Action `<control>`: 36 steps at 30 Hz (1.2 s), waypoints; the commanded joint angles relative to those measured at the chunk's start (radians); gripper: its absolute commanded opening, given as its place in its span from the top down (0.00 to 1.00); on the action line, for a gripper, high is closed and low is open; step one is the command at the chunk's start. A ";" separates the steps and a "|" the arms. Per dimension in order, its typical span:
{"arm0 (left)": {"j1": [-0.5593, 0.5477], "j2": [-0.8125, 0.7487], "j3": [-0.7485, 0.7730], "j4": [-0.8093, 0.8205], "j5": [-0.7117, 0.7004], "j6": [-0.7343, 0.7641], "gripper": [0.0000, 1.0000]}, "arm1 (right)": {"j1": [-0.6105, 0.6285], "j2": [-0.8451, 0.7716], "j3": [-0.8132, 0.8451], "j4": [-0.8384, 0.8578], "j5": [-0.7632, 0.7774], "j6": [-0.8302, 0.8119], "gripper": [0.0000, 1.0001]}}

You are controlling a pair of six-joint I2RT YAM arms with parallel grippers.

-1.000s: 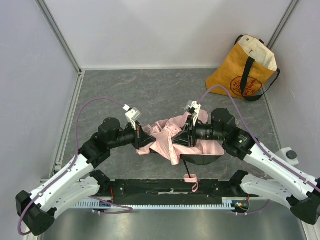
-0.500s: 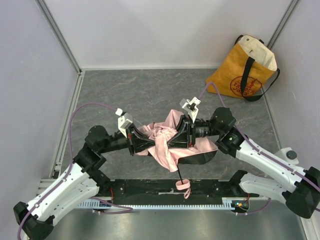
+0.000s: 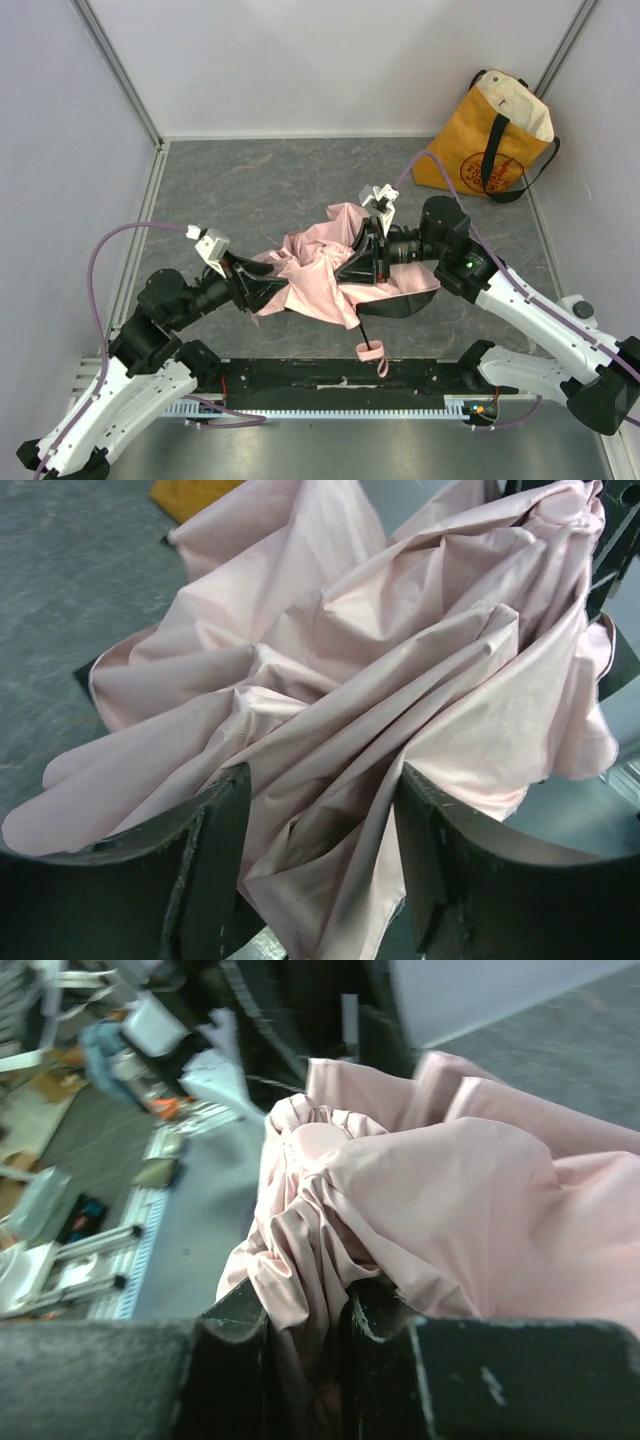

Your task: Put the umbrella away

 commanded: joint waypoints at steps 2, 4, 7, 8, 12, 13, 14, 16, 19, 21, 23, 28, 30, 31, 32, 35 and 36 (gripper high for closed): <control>0.006 0.001 0.120 -0.126 -0.219 -0.033 0.31 | -0.019 0.045 0.227 -0.437 0.384 -0.287 1.00; 0.007 0.016 0.143 -0.124 -0.271 -0.040 0.28 | -0.019 0.071 0.303 -0.534 0.544 -0.340 1.00; 0.006 0.036 0.156 -0.105 -0.360 -0.050 0.26 | -0.020 0.109 0.398 -0.639 0.746 -0.393 1.00; 0.007 0.045 0.150 -0.090 -0.388 -0.050 0.25 | -0.022 0.121 0.428 -0.662 0.793 -0.406 1.00; 0.007 0.096 0.165 -0.064 -0.406 -0.046 0.25 | -0.024 0.206 0.570 -0.752 1.039 -0.507 1.00; 0.006 0.104 0.160 -0.051 -0.393 -0.040 0.26 | -0.022 0.233 0.600 -0.769 1.131 -0.533 1.00; 0.006 0.113 0.154 -0.036 -0.374 -0.038 0.27 | -0.022 0.259 0.628 -0.772 1.193 -0.586 1.00; 0.007 0.118 0.133 -0.010 -0.337 -0.046 0.29 | -0.022 0.319 0.683 -0.754 1.307 -0.688 1.00; 0.007 0.105 0.102 0.028 -0.296 -0.067 0.29 | -0.023 0.393 0.717 -0.665 1.492 -0.885 1.00; 0.007 0.089 0.087 0.033 -0.267 -0.087 0.30 | -0.022 0.460 0.728 -0.567 1.607 -0.993 1.00; 0.007 0.060 0.070 0.036 -0.256 -0.099 0.30 | -0.016 0.529 0.734 -0.492 1.699 -1.083 1.00; 0.006 -0.062 0.013 0.001 -0.312 -0.110 0.30 | 0.041 0.660 0.607 -0.150 1.947 -1.324 1.00; 0.007 -0.123 -0.005 -0.028 -0.337 -0.124 0.30 | 0.110 0.692 0.552 -0.136 1.944 -1.308 1.00; 0.007 -0.154 -0.014 -0.041 -0.349 -0.132 0.30 | 0.140 0.710 0.527 -0.139 1.942 -1.294 1.00; 0.007 -0.184 -0.025 -0.054 -0.366 -0.139 0.30 | 0.174 0.727 0.500 -0.142 1.941 -1.267 1.00; 0.007 -0.269 -0.048 -0.091 -0.406 -0.158 0.30 | 0.249 0.763 0.446 -0.200 1.906 -1.173 1.00; 0.007 -0.296 -0.057 -0.097 -0.409 -0.156 0.30 | 0.269 0.772 0.433 -0.203 1.901 -1.142 1.00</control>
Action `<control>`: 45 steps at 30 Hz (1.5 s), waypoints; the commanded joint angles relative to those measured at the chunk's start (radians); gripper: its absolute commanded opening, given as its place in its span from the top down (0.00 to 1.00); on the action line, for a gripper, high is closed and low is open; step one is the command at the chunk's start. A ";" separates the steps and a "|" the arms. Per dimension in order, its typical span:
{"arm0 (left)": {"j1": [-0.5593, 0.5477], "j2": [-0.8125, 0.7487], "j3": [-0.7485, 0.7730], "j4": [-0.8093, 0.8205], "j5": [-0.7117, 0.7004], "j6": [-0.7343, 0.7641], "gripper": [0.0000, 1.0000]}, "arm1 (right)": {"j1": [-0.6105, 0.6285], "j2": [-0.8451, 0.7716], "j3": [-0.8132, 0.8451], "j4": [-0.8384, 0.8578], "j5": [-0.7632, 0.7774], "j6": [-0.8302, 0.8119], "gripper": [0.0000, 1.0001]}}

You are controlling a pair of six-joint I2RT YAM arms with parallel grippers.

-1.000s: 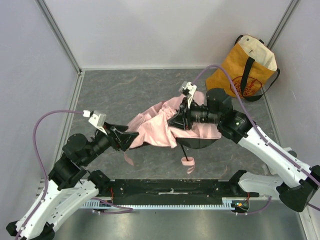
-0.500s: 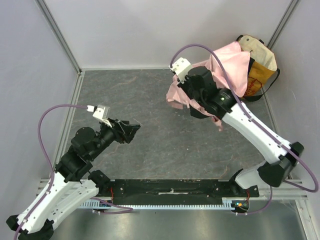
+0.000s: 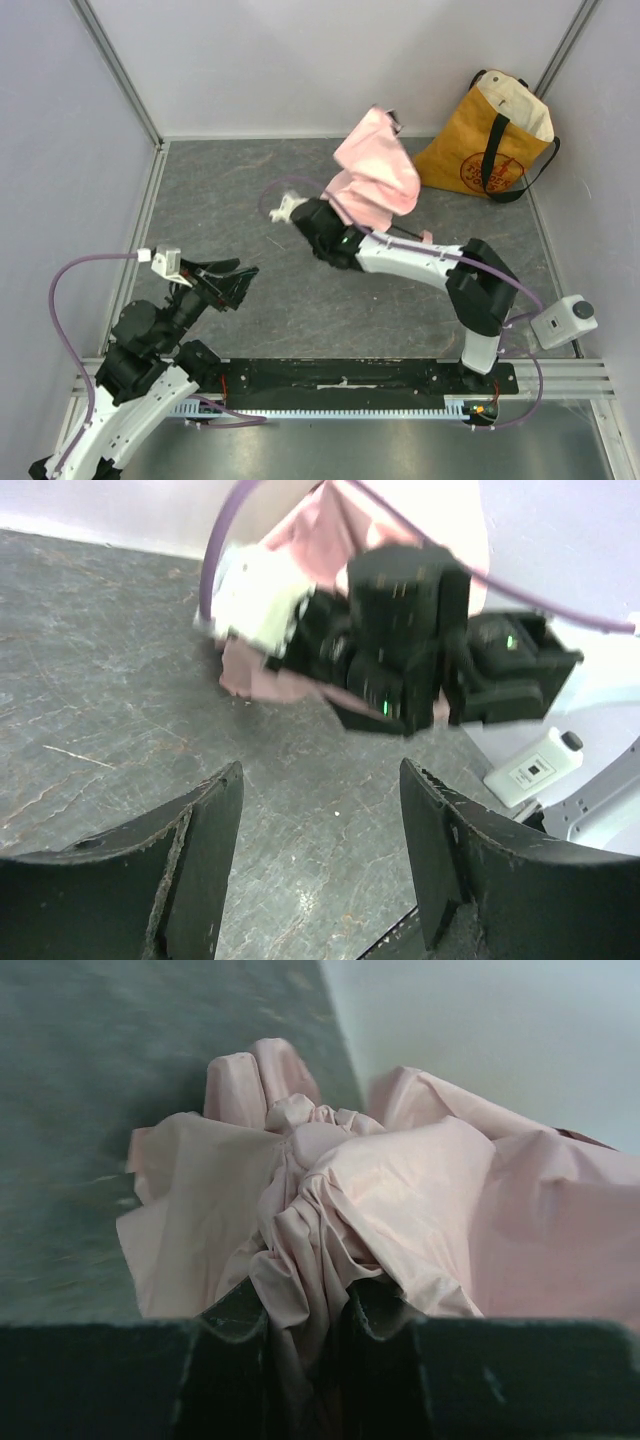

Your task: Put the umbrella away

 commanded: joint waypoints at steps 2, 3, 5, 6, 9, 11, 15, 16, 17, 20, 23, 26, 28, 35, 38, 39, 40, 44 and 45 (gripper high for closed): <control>0.006 -0.122 -0.033 -0.068 -0.081 -0.058 0.31 | 0.139 0.028 -0.036 -0.004 0.011 0.112 1.00; 0.006 -0.141 -0.035 -0.083 -0.088 -0.061 0.31 | 0.161 0.037 -0.039 -0.030 0.003 0.131 1.00; 0.006 -0.159 -0.033 -0.108 -0.099 -0.064 0.31 | 0.205 0.051 -0.042 -0.078 -0.014 0.183 1.00; 0.006 -0.193 -0.032 -0.123 -0.107 -0.067 0.31 | 0.222 0.055 -0.043 -0.115 -0.035 0.214 1.00; 0.004 -0.217 -0.029 -0.165 -0.125 -0.087 0.32 | 0.260 0.043 -0.077 -0.161 -0.158 0.294 1.00; 0.007 -0.222 -0.026 -0.186 -0.128 -0.101 0.32 | 0.277 0.031 -0.126 -0.165 -0.232 0.315 1.00; 0.006 -0.225 -0.035 -0.205 -0.137 -0.154 0.37 | 0.282 0.025 -0.180 -0.199 -0.417 0.335 1.00; 0.006 -0.224 -0.036 -0.205 -0.137 -0.168 0.37 | 0.280 0.022 -0.198 -0.199 -0.460 0.334 1.00; 0.004 -0.224 -0.039 -0.211 -0.143 -0.186 0.38 | 0.282 0.019 -0.215 -0.201 -0.521 0.328 1.00; 0.004 -0.225 -0.058 -0.244 -0.197 -0.280 0.41 | 0.277 0.015 -0.254 -0.211 -0.678 0.292 1.00; 0.006 -0.213 -0.096 -0.272 -0.223 -0.387 0.43 | 0.235 0.029 -0.257 -0.238 -0.901 0.274 1.00; 0.004 -0.184 -0.131 -0.295 -0.200 -0.481 0.44 | 0.170 0.057 -0.248 -0.264 -1.094 0.265 1.00; 0.006 -0.143 -0.147 -0.315 -0.187 -0.550 0.43 | 0.136 0.080 -0.237 -0.287 -1.209 0.257 1.00; 0.006 -0.061 -0.268 -0.219 -0.070 -0.656 0.35 | 0.037 0.236 -0.096 -0.474 -1.494 0.217 1.00; 0.006 0.012 -0.386 -0.026 0.034 -0.668 0.34 | 0.020 0.307 -0.053 -0.543 -1.560 0.208 0.99; 0.006 0.023 -0.423 0.049 0.091 -0.673 0.34 | 0.014 0.319 -0.048 -0.547 -1.580 0.209 0.99; 0.004 0.040 -0.472 0.155 0.135 -0.667 0.33 | 0.001 0.331 -0.045 -0.552 -1.606 0.208 0.98; 0.006 0.043 -0.605 0.427 0.163 -0.659 0.31 | -0.022 0.370 -0.036 -0.557 -1.657 0.208 0.97; 0.007 0.042 -0.613 0.452 0.157 -0.651 0.31 | -0.023 0.377 -0.033 -0.563 -1.660 0.208 0.97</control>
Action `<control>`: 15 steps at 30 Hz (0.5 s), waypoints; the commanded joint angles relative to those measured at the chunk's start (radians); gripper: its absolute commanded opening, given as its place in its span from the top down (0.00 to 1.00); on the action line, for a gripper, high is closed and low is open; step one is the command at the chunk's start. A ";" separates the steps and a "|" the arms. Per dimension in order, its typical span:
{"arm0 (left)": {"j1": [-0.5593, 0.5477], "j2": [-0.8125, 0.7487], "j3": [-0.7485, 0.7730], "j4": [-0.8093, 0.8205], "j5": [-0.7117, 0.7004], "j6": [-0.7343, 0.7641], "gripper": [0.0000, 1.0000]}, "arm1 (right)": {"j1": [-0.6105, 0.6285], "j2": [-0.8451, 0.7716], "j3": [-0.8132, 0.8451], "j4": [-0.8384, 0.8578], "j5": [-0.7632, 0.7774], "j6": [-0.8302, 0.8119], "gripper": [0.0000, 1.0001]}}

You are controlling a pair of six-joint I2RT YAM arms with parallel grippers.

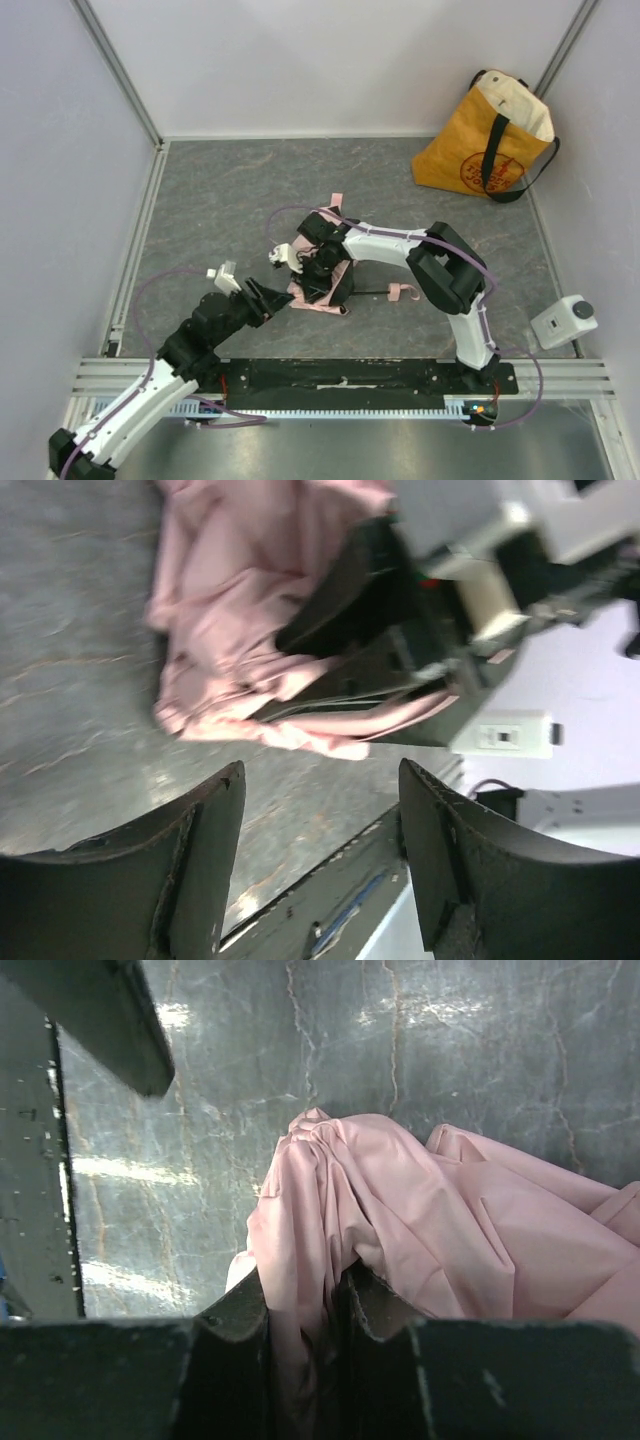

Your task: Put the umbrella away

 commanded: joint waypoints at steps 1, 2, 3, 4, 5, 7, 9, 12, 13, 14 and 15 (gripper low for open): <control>0.006 -0.012 -0.101 0.318 0.065 -0.012 0.32 | 0.000 0.133 -0.053 -0.145 -0.140 0.007 0.97; 0.007 -0.001 -0.103 0.312 0.055 -0.012 0.32 | -0.001 0.138 -0.053 -0.147 -0.156 0.005 0.96; 0.007 0.008 -0.106 0.315 0.048 -0.007 0.32 | -0.007 0.143 -0.053 -0.147 -0.168 0.000 0.96; 0.007 0.026 -0.108 0.321 0.048 -0.018 0.33 | -0.012 0.150 -0.051 -0.146 -0.170 0.003 0.96; 0.007 0.048 -0.109 0.329 0.050 -0.024 0.35 | -0.020 0.156 -0.045 -0.145 -0.171 0.008 0.96; 0.007 0.094 -0.089 0.327 0.068 -0.013 0.45 | -0.033 0.175 -0.036 -0.149 -0.185 0.008 0.96; 0.007 0.134 -0.053 0.327 0.105 0.066 0.51 | -0.047 0.189 -0.030 -0.150 -0.211 0.008 0.96; 0.004 0.189 0.042 0.280 0.128 0.238 0.54 | -0.069 0.209 -0.025 -0.142 -0.213 0.028 0.96; 0.006 0.214 0.087 0.237 0.110 0.290 0.51 | -0.076 0.212 -0.023 -0.142 -0.211 0.039 0.96; 0.006 0.243 0.133 0.176 0.085 0.339 0.49 | -0.087 0.212 -0.025 -0.141 -0.212 0.037 0.96; 0.004 0.285 0.176 0.131 0.050 0.373 0.48 | -0.096 0.209 -0.025 -0.135 -0.212 0.040 0.96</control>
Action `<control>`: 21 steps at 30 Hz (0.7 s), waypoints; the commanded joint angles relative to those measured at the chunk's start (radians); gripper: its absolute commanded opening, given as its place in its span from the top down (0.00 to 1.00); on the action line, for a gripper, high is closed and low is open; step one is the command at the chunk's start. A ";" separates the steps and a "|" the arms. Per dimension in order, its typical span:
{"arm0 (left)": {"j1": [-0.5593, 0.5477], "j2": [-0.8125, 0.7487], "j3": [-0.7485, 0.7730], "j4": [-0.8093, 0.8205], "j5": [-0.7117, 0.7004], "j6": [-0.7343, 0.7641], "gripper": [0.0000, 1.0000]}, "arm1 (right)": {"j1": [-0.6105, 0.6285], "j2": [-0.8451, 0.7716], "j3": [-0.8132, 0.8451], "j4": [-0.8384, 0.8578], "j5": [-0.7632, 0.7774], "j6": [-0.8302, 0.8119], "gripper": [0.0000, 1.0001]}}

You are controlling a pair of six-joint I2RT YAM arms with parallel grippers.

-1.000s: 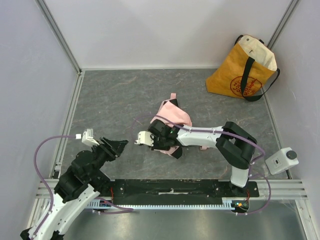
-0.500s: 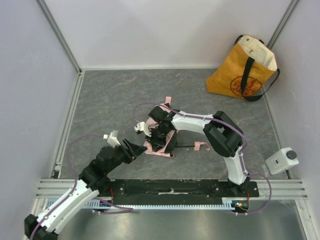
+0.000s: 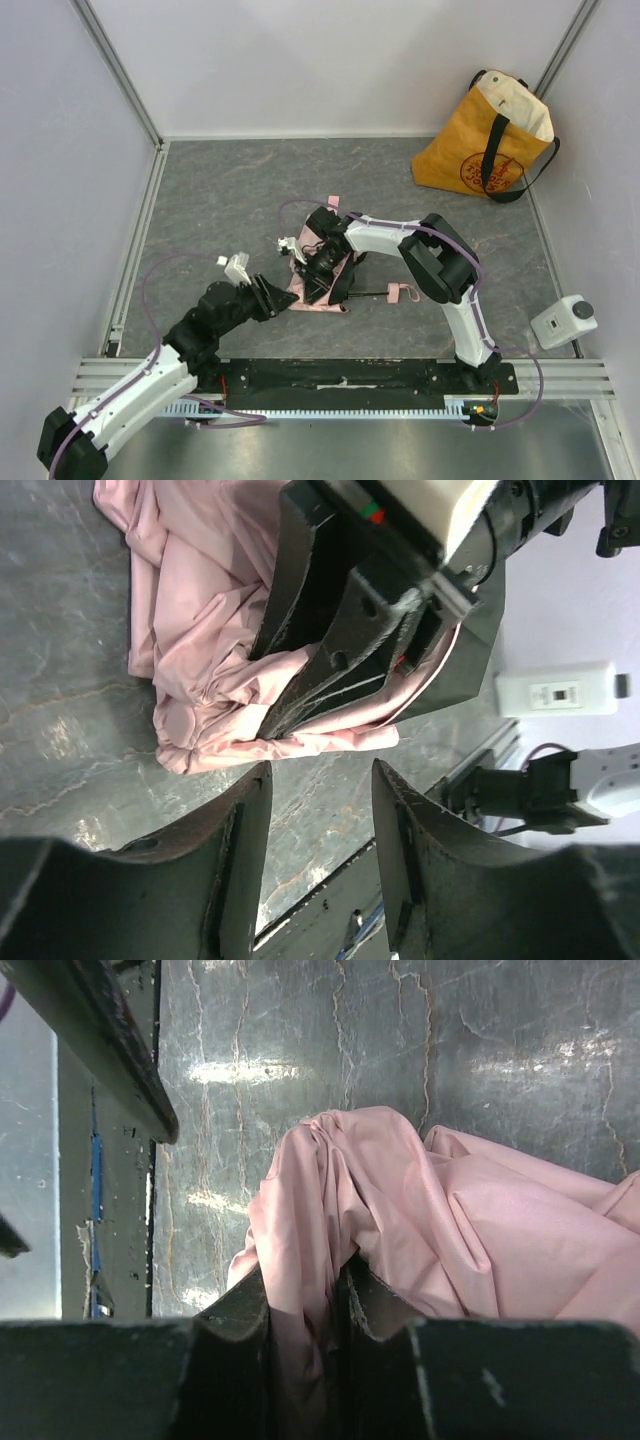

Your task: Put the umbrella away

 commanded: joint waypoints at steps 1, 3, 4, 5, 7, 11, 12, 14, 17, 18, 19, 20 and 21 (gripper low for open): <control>0.006 0.126 0.211 -0.120 -0.057 0.266 0.48 | -0.028 0.111 -0.068 -0.088 0.069 0.022 0.96; 0.006 0.227 0.270 -0.145 -0.100 0.292 0.41 | -0.045 0.110 -0.060 -0.088 0.074 0.021 0.97; 0.004 0.278 0.296 -0.173 -0.113 0.277 0.39 | -0.051 0.107 -0.055 -0.087 0.081 0.019 0.97; 0.006 0.332 0.314 -0.185 -0.145 0.262 0.36 | -0.054 0.104 -0.052 -0.085 0.092 0.021 0.97; 0.006 0.441 0.348 -0.205 -0.154 0.204 0.35 | -0.063 0.093 -0.055 -0.059 0.136 0.027 0.98; 0.007 0.550 0.368 -0.164 -0.134 0.079 0.37 | -0.103 0.073 -0.060 -0.012 0.169 0.048 1.00; 0.007 0.561 0.376 -0.154 -0.137 0.060 0.38 | -0.111 0.068 -0.062 0.004 0.173 0.056 1.00; 0.007 0.573 0.382 -0.118 -0.131 0.024 0.38 | -0.132 0.064 -0.060 0.034 0.175 0.067 1.00; 0.025 0.599 0.396 -0.081 -0.088 0.003 0.38 | -0.146 0.074 -0.049 0.041 0.152 0.067 1.00; 0.039 0.614 0.397 -0.075 -0.067 -0.007 0.38 | -0.146 0.078 -0.051 0.042 0.150 0.061 1.00; 0.059 0.634 0.397 -0.064 -0.036 -0.023 0.39 | -0.146 0.076 -0.052 0.041 0.147 0.058 1.00; 0.087 0.653 0.390 -0.047 0.000 -0.049 0.39 | -0.147 0.076 -0.055 0.045 0.143 0.053 1.00; 0.114 0.677 0.380 -0.017 0.054 -0.069 0.39 | -0.146 0.071 -0.065 0.056 0.143 0.055 1.00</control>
